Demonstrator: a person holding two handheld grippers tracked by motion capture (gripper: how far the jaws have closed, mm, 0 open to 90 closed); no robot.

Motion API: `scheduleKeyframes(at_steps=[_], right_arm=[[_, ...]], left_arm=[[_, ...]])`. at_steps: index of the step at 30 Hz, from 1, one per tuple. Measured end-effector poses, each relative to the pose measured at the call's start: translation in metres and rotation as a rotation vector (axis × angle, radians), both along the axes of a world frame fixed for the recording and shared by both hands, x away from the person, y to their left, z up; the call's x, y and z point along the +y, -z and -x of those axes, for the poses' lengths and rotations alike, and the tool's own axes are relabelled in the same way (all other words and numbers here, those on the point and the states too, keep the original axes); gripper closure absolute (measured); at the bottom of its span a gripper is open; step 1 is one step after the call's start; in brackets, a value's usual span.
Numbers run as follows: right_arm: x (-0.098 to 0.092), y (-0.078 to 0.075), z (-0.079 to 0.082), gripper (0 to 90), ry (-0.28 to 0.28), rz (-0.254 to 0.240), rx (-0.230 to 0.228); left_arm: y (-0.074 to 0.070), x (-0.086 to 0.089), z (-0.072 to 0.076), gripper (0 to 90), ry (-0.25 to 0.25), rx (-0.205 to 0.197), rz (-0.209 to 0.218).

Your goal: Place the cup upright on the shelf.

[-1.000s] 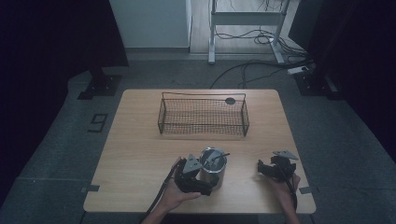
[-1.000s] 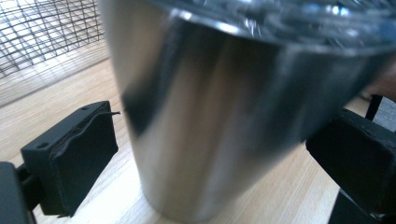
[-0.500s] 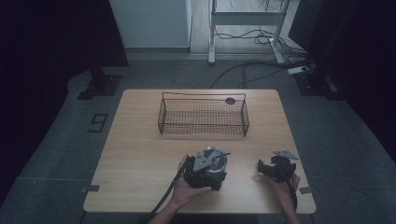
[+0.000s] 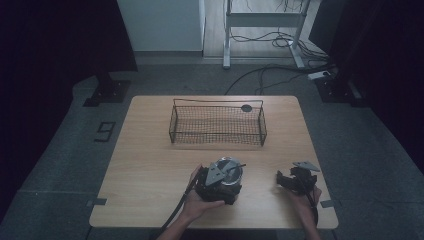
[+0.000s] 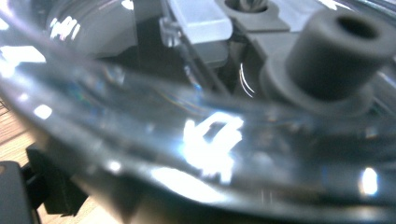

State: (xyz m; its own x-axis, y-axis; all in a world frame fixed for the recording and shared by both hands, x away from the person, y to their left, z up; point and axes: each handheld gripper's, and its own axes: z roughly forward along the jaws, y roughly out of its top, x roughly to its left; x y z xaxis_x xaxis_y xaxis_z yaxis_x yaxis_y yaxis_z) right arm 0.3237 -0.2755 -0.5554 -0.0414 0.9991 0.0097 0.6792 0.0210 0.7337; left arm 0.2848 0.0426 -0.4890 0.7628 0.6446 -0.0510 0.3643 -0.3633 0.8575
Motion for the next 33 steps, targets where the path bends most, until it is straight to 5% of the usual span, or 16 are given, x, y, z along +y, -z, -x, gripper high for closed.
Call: scheduleKeyframes(at_steps=[14, 33], right_arm=[[0.000, 0.000, 0.000, 11.7, 0.007, -0.002, -0.002], [0.000, 0.000, 0.000, 13.0, 0.005, 0.001, -0.006]], left_arm=[[-0.015, 0.013, 0.000, 3.6, -0.019, -0.010, 0.057], [-0.056, 0.023, -0.013, 3.6, -0.083, -0.004, 0.107]])
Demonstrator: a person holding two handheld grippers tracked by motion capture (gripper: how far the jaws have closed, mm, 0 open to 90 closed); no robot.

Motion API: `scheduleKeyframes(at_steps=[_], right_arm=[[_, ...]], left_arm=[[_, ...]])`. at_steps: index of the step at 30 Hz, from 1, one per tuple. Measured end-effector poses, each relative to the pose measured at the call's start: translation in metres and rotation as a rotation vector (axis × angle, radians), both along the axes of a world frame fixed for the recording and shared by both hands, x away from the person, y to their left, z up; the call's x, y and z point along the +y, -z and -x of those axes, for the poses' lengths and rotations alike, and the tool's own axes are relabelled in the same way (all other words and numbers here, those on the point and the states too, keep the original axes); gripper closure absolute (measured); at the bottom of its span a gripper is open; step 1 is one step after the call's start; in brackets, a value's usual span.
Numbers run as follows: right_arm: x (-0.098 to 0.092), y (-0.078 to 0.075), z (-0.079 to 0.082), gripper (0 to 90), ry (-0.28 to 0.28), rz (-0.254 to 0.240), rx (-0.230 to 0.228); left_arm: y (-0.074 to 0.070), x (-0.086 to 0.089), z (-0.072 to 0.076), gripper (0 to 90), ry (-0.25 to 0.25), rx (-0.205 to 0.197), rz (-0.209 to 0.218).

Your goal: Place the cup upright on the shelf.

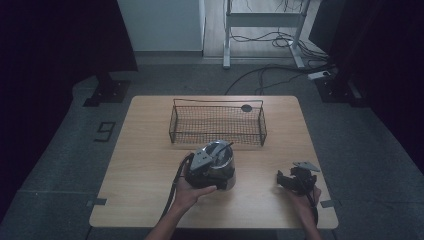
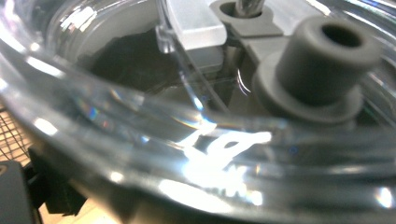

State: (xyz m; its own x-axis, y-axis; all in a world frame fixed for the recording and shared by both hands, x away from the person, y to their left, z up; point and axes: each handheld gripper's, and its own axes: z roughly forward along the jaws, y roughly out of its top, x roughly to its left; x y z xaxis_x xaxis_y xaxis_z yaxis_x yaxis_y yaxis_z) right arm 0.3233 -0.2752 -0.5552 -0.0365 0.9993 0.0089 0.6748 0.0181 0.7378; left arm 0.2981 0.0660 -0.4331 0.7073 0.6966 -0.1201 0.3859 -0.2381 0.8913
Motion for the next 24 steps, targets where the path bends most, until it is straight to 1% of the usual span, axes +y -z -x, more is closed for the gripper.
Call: scheduleKeyframes(at_steps=[2, 6, 10, 15, 19, 24], right_arm=[[0.000, 0.000, 0.000, 13.1, 0.000, -0.001, 0.000], [0.000, 0.000, 0.000, 13.2, -0.002, -0.002, 0.001], [0.000, 0.000, 0.000, 13.2, -0.004, -0.003, 0.004], [0.000, 0.000, 0.000, 13.2, -0.004, -0.004, 0.003], [0.000, 0.000, 0.000, 13.2, -0.004, -0.004, 0.004], [0.000, 0.000, 0.000, 13.2, -0.006, 0.001, 0.003]], left_arm=[[-0.004, -0.003, -0.003, 3.6, -0.010, -0.004, -0.002], [-0.008, -0.005, -0.006, 3.6, -0.013, -0.008, 0.002], [-0.012, -0.006, -0.009, 3.6, -0.017, -0.007, 0.019], [-0.015, -0.006, -0.011, 3.6, -0.009, -0.018, 0.027], [-0.020, -0.005, -0.013, 3.6, -0.013, -0.028, 0.021], [-0.026, -0.002, -0.018, 3.6, -0.019, -0.033, 0.031]])
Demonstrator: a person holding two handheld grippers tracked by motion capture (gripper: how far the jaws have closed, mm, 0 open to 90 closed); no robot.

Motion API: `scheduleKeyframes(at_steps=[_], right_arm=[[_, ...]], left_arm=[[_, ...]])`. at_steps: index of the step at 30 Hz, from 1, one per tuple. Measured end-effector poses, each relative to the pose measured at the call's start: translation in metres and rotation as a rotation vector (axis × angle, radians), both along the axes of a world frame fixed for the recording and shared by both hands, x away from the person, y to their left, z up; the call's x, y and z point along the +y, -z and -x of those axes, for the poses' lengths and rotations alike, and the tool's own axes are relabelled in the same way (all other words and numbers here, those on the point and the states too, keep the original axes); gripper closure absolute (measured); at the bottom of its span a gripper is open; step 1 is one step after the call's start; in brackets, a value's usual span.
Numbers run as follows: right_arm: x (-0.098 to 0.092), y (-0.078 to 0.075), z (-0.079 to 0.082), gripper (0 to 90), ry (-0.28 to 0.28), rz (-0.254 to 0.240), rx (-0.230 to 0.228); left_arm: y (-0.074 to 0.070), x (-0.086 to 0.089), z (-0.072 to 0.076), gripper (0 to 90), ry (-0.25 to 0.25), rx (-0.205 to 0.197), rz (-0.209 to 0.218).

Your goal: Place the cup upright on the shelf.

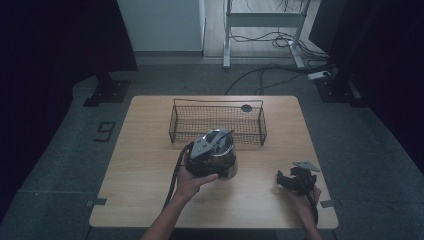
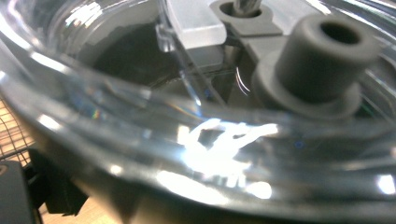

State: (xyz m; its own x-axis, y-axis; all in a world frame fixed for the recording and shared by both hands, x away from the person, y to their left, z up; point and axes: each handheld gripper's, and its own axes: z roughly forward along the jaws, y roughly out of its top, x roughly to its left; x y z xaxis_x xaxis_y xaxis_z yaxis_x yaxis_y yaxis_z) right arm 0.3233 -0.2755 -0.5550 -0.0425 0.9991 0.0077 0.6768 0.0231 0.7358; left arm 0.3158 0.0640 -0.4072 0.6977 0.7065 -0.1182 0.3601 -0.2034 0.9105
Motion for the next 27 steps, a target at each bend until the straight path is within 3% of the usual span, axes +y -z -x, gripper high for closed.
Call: scheduleKeyframes(at_steps=[9, 21, 27], right_arm=[[0.000, 0.000, 0.000, 13.1, 0.002, 0.000, -0.001], [0.000, 0.000, 0.000, 13.2, 0.002, 0.000, -0.001], [0.000, 0.000, 0.000, 13.3, 0.002, -0.001, -0.001]], left_arm=[[-0.006, 0.003, -0.014, 3.7, -0.004, -0.004, -0.003], [-0.017, 0.001, -0.033, 3.7, -0.045, -0.011, -0.001], [-0.020, 0.004, -0.044, 3.7, -0.071, 0.004, 0.008]])
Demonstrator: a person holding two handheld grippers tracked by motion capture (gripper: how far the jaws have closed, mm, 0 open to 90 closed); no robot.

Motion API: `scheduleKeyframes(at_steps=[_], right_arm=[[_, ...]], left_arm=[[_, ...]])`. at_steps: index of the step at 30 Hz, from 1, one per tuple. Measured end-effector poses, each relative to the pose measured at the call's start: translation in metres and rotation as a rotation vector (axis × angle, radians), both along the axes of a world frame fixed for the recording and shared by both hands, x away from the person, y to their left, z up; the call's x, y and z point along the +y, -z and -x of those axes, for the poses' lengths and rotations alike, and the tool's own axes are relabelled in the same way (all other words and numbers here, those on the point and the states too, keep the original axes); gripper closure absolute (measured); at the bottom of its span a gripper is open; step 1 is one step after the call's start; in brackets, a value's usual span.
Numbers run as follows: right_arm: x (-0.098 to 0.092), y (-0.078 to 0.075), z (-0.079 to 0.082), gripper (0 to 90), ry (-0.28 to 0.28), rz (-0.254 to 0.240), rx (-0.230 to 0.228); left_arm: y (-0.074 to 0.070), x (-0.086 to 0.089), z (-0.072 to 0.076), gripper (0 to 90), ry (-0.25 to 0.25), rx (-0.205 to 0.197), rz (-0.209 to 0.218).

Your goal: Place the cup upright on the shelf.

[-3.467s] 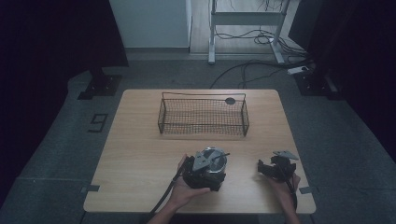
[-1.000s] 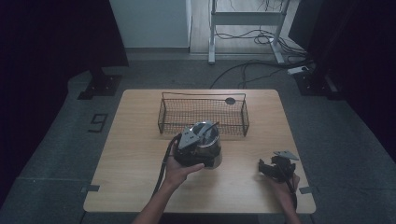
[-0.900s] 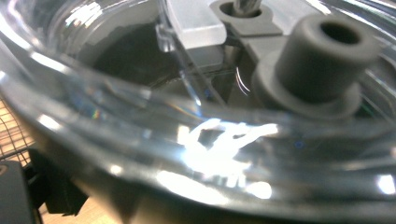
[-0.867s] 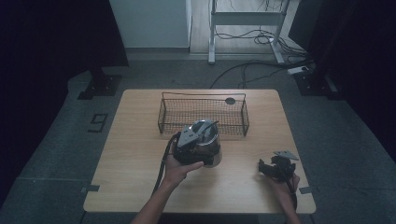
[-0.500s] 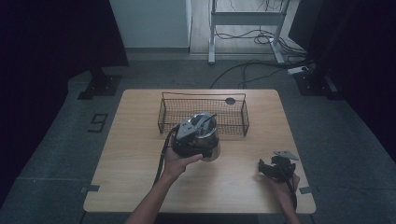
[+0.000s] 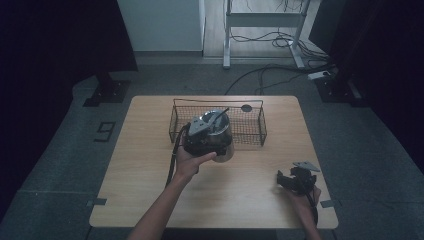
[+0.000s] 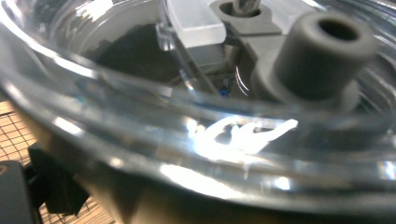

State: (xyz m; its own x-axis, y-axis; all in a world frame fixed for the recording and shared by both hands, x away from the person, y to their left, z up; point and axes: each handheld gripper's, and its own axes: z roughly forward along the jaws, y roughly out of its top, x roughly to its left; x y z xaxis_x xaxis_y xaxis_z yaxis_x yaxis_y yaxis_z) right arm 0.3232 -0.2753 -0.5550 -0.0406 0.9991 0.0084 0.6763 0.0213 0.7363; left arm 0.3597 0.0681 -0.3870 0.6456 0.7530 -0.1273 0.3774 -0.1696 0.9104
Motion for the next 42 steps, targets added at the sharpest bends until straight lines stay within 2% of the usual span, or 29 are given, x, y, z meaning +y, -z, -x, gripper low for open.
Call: scheduleKeyframes(at_steps=[8, 23, 34, 42], right_arm=[[0.000, 0.000, 0.000, 13.3, -0.001, 0.000, -0.002], [0.000, 0.000, 0.000, 13.3, 0.001, -0.001, -0.004], [0.000, 0.000, 0.000, 13.3, 0.001, 0.000, -0.005], [0.000, 0.000, -0.002, 13.4, -0.002, -0.001, -0.005]], left_arm=[[-0.005, -0.003, -0.015, 3.6, -0.017, -0.005, -0.014], [-0.010, -0.014, -0.033, 3.7, -0.034, 0.006, -0.027], [-0.015, -0.023, -0.045, 3.7, -0.037, -0.003, -0.042], [-0.015, -0.024, -0.056, 3.7, -0.068, -0.001, -0.051]])
